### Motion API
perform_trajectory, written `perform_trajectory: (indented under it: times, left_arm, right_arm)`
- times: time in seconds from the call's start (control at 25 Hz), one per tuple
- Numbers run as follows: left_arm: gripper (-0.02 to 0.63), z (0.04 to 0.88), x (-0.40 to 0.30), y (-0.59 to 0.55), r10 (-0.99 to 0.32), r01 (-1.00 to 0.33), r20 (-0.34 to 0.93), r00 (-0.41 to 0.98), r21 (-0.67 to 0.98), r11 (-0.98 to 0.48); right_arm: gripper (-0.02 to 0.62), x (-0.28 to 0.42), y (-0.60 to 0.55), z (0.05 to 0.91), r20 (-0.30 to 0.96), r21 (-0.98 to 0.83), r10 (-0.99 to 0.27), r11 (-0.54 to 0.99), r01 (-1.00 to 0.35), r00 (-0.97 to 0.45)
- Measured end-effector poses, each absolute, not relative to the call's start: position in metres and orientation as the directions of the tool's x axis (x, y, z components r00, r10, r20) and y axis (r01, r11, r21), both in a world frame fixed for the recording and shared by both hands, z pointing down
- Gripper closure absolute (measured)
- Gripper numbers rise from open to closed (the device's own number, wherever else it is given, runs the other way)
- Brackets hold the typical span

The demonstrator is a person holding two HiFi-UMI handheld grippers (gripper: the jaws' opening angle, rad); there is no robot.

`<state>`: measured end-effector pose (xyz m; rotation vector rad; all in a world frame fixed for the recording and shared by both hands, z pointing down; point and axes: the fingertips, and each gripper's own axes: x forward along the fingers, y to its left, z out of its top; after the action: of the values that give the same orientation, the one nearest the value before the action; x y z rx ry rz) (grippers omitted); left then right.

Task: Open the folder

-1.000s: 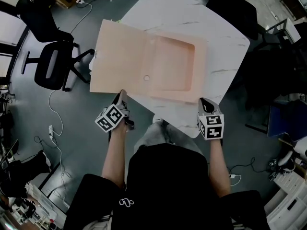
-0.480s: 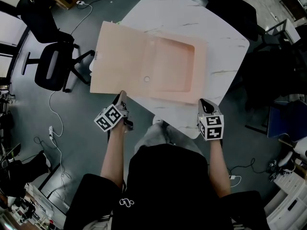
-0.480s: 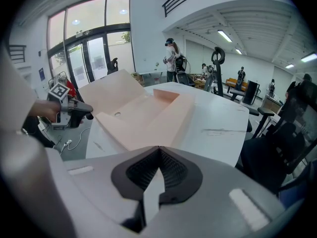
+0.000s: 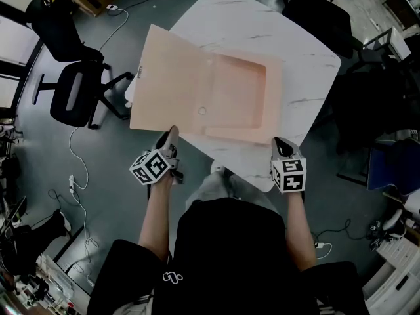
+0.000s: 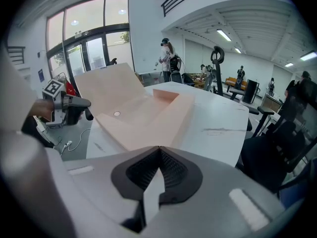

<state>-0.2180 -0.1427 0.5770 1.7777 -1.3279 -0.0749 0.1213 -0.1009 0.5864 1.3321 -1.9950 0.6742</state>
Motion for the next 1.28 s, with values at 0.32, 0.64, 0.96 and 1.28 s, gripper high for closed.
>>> perform_trajectory:
  times: [0.32, 0.64, 0.96, 1.28]
  left_arm:
    - [0.563, 0.566, -0.201, -0.143, -0.781, -0.739, 0.413, 0.468, 0.667, -0.09]
    - [0.512, 0.56, -0.194, -0.139, -0.768, -0.736, 0.402, 0.499, 0.664, -0.131]
    - [0.477, 0.551, -0.186, -0.13, -0.759, -0.708, 0.365, 0.539, 0.685, -0.172]
    - [0.477, 0.544, -0.176, -0.121, -0.72, -0.682, 0.348, 0.601, 0.693, -0.234]
  right_arm:
    - [0.595, 0.121, -0.101, 0.586, 0.741, -0.07, -0.608, 0.353, -0.933, -0.285]
    - [0.594, 0.121, -0.101, 0.587, 0.736, -0.08, -0.611, 0.35, -0.933, -0.292]
    - [0.594, 0.122, -0.102, 0.586, 0.73, -0.096, -0.614, 0.344, -0.934, -0.301]
    - [0.595, 0.12, -0.102, 0.582, 0.721, -0.126, -0.618, 0.326, -0.937, -0.312]
